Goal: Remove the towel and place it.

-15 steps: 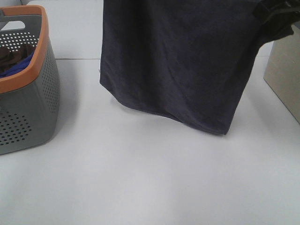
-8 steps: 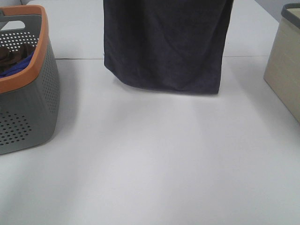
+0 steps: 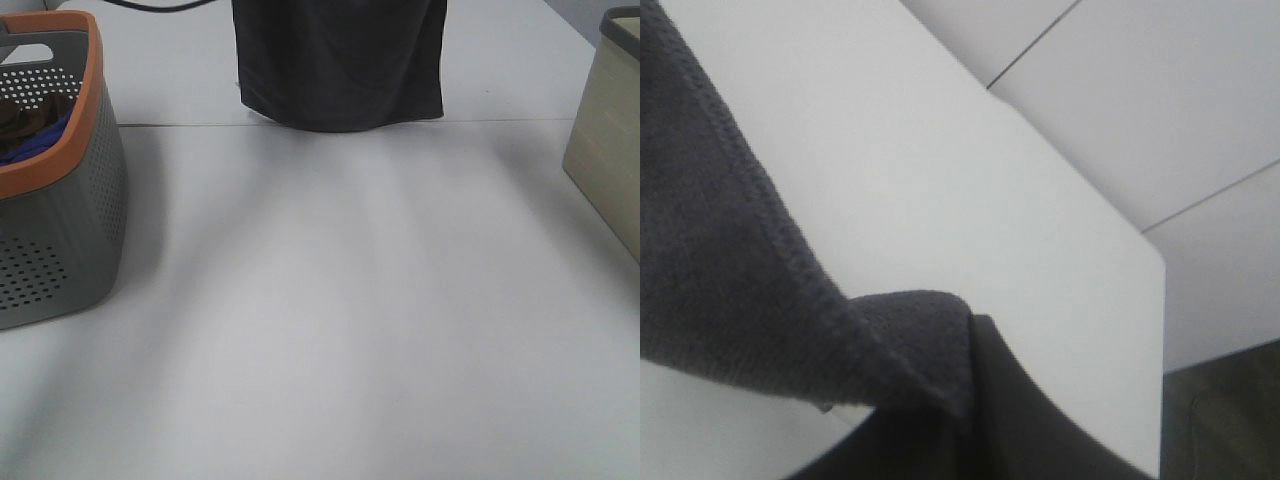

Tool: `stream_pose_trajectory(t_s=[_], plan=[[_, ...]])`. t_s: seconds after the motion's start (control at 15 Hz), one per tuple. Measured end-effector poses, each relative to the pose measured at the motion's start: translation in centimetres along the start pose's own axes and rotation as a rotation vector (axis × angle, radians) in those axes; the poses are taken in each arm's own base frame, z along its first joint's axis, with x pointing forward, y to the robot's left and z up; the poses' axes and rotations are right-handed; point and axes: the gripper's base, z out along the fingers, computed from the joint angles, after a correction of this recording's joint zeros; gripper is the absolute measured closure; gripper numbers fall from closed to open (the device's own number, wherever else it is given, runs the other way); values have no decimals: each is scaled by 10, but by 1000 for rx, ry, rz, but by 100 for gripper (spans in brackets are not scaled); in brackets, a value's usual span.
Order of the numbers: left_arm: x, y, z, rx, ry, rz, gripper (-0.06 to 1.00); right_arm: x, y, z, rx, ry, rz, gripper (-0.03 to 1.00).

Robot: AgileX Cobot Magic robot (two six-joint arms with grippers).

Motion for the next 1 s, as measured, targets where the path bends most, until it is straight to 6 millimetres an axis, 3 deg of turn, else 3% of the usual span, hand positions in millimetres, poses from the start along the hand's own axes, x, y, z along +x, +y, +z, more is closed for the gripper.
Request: stream_pose_trajectory(t_s=[0.2, 0.4, 0.47, 0.73, 1.0], plan=[[31, -27, 3, 80, 273, 15, 94, 38, 23, 15, -175, 295, 189, 97], [46, -51, -8, 159, 533, 47, 94, 64, 51, 6, -414, 624, 277, 97], [57, -63, -20, 230, 727, 41, 94, 73, 58, -8, -511, 789, 271, 97], [74, -77, -49, 429, 1065, -14, 94, 81, 64, -7, -556, 868, 244, 97], [77, -86, -58, 551, 1137, -24, 94, 97, 77, -2, -581, 934, 258, 97]])
